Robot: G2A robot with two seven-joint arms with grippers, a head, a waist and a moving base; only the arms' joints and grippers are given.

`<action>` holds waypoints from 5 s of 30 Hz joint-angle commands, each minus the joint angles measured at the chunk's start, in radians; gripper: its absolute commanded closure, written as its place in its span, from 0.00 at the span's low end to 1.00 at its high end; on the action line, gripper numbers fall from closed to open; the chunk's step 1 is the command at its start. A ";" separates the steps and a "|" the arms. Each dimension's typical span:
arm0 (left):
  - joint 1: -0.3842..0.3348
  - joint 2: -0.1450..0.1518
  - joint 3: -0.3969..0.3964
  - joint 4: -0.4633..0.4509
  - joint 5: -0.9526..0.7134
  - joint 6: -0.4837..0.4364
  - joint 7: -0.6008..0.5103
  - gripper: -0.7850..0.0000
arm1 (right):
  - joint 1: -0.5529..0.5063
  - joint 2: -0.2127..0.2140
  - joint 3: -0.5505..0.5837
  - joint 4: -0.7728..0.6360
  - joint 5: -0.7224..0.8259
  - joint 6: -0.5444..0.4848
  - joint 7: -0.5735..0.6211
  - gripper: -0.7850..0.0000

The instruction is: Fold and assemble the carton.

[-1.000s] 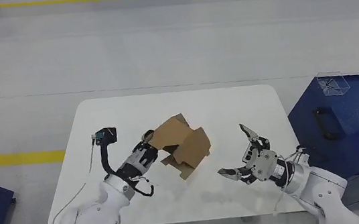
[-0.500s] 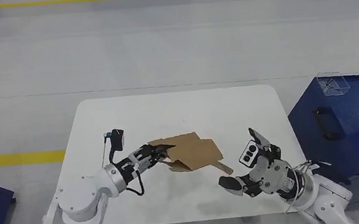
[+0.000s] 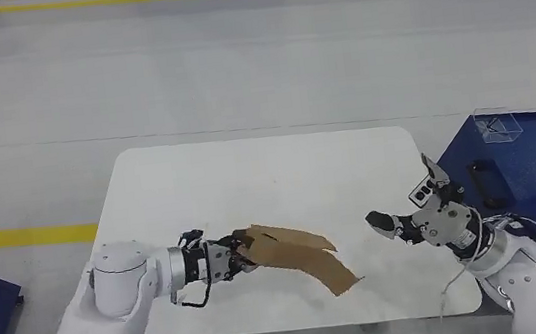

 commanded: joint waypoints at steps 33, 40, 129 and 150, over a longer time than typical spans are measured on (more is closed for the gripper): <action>-0.061 0.186 0.149 -0.115 -0.178 -0.349 -0.148 1.00 | 0.029 0.015 -0.163 0.176 -0.309 -0.147 0.228 0.00; -0.048 0.187 0.156 -0.131 -0.192 -0.373 -0.163 1.00 | 0.032 0.013 -0.208 0.147 -0.320 -0.161 0.229 0.00; 0.256 0.226 -0.030 -0.561 0.058 -0.621 0.083 0.00 | -0.057 0.047 -0.344 -0.021 -0.862 -0.568 0.279 1.00; 0.208 0.214 0.035 -0.542 0.131 -0.651 0.122 0.00 | -0.027 0.050 -0.363 0.018 -0.832 -0.558 0.285 1.00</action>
